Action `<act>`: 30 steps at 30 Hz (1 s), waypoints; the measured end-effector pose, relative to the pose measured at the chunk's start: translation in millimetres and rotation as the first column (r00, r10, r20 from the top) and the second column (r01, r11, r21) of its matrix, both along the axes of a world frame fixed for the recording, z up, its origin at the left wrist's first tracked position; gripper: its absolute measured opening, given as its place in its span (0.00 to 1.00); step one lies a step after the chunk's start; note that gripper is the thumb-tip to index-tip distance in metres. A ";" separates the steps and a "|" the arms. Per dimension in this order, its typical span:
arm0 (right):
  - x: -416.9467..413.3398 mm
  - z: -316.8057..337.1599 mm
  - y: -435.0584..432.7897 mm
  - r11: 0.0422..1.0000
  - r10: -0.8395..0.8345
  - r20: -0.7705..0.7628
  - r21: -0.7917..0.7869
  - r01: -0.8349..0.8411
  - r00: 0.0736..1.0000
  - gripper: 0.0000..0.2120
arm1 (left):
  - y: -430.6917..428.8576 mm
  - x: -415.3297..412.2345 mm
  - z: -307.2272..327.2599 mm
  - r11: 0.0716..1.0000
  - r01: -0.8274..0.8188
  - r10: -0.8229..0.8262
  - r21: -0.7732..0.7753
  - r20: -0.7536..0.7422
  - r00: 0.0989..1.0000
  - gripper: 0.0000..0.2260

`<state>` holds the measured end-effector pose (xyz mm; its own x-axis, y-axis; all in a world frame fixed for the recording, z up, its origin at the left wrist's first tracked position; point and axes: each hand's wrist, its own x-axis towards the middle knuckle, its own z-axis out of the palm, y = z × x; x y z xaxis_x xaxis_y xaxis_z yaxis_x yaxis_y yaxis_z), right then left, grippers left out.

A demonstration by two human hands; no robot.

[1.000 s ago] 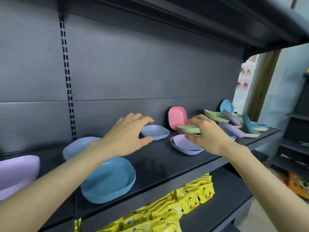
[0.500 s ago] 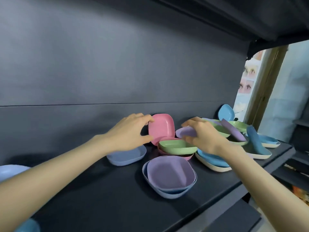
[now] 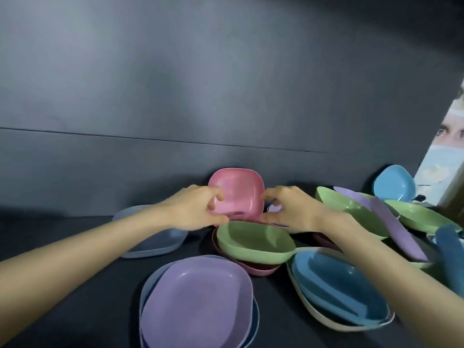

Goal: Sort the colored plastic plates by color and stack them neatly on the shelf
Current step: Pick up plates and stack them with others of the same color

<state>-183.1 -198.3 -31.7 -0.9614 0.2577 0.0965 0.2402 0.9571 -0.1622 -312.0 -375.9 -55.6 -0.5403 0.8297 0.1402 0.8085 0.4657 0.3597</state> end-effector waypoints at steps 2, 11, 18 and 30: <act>-3.7 -5.4 10.3 0.999 0.051 0.045 -0.013 -0.050 0.998 0.22 | 9.4 1.5 -6.5 0.998 -0.060 0.061 -0.023 0.025 0.998 0.21; -10.0 -12.8 30.7 0.978 0.206 0.163 -0.010 -0.207 0.965 0.24 | 34.6 14.6 -7.9 0.976 -0.172 0.203 -0.135 0.265 0.943 0.17; -9.1 -9.9 25.1 0.972 0.234 0.059 -0.012 -0.234 0.970 0.31 | 16.7 16.6 -12.0 0.944 -0.298 0.231 0.141 0.366 0.902 0.09; -43.1 -14.3 -16.2 0.710 -0.086 -0.295 -0.688 -0.149 0.952 0.22 | -48.6 13.5 -11.8 0.760 -0.345 0.280 0.550 0.201 0.939 0.04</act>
<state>-226.2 -214.5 -45.9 -0.9273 0.3330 0.1707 0.0420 0.5459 -0.8368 -298.5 -424.5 -67.4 -0.7930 0.3978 0.4614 0.5988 0.3695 0.7106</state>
